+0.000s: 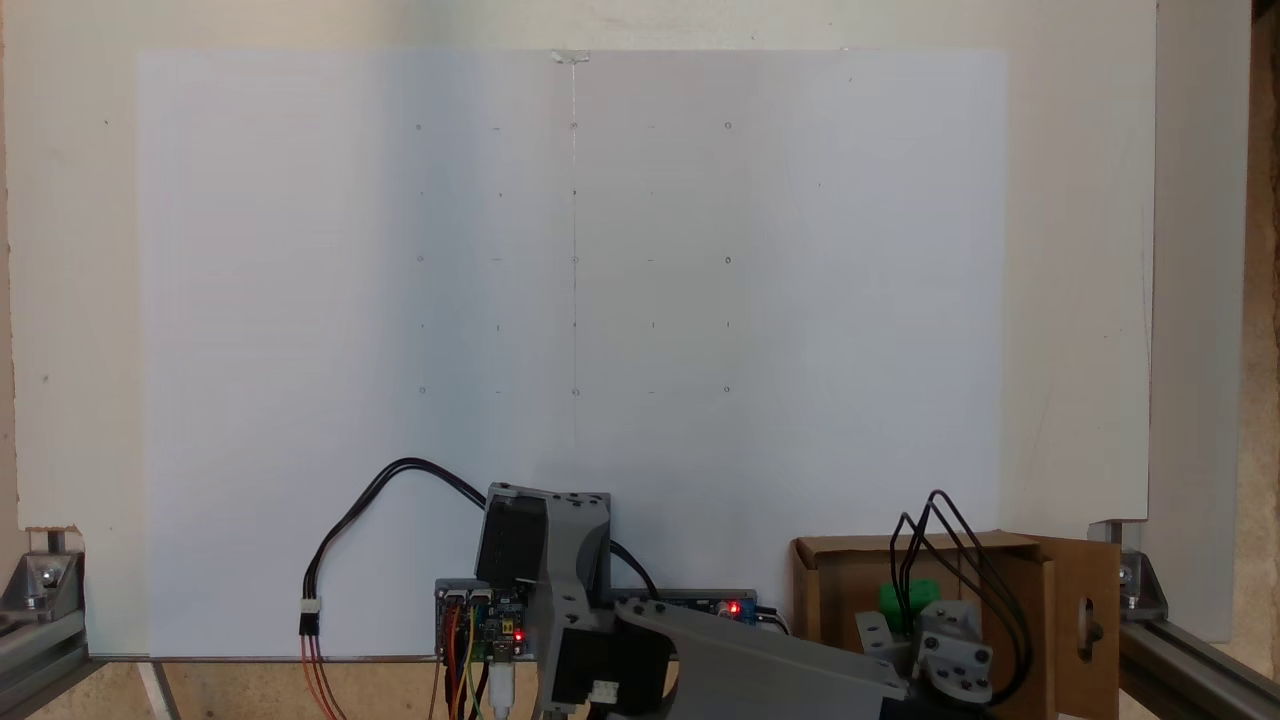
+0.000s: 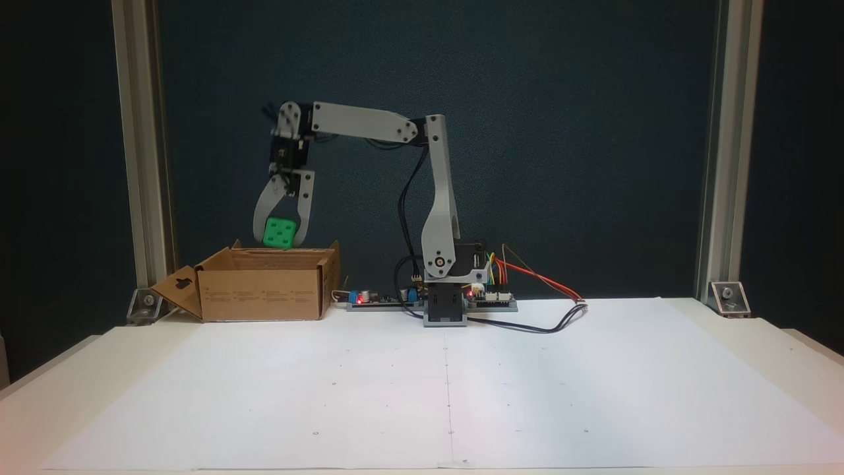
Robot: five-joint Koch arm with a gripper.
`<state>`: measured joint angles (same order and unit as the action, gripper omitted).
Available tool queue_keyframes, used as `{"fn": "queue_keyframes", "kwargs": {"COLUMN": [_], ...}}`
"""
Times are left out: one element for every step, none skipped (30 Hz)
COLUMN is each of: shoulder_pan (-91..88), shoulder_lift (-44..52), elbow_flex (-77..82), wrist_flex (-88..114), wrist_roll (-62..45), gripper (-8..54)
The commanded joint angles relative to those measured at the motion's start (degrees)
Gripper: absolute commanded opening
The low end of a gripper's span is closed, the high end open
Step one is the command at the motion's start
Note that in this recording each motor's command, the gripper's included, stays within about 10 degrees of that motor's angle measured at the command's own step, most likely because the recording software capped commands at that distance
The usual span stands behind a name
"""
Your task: Grasp a green dice and put it in the bin.
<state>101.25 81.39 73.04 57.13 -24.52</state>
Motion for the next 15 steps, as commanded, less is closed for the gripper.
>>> {"fn": "queue_keyframes", "kwargs": {"shoulder_pan": [1.2,1.8,1.8,1.8,1.8,1.9,2.0,2.0,2.0,2.0,2.0,2.1,2.1,2.1,2.2], "shoulder_lift": [-0.2,-1.8,-3.3,-4.7,-5.6,-6.8,-7.6,-8.4,-9.5,-10.0,-10.6,-10.8,-10.9,-11.2,-11.2], "elbow_flex": [-3.9,-3.9,-3.9,-3.9,-3.9,-3.9,-3.9,-3.9,-3.9,-3.9,-3.9,-3.9,-3.9,-3.9,-3.9], "wrist_flex": [-1.6,-2.3,-2.9,-3.5,-4.9,-6.2,-7.6,-9.3,-10.4,-11.2,-11.5,-11.7,-12.7,-14.2,-15.6], "wrist_roll": [-5.0,-5.1,-5.2,-5.2,-5.1,-5.1,-5.1,-5.1,-5.1,-5.1,-5.1,-5.1,-5.1,-5.1,-5.1], "gripper": [13.8,13.8,13.8,13.9,13.9,13.9,14.2,15.7,22.8,30.1,33.4,36.7,39.8,41.9,43.0]}}
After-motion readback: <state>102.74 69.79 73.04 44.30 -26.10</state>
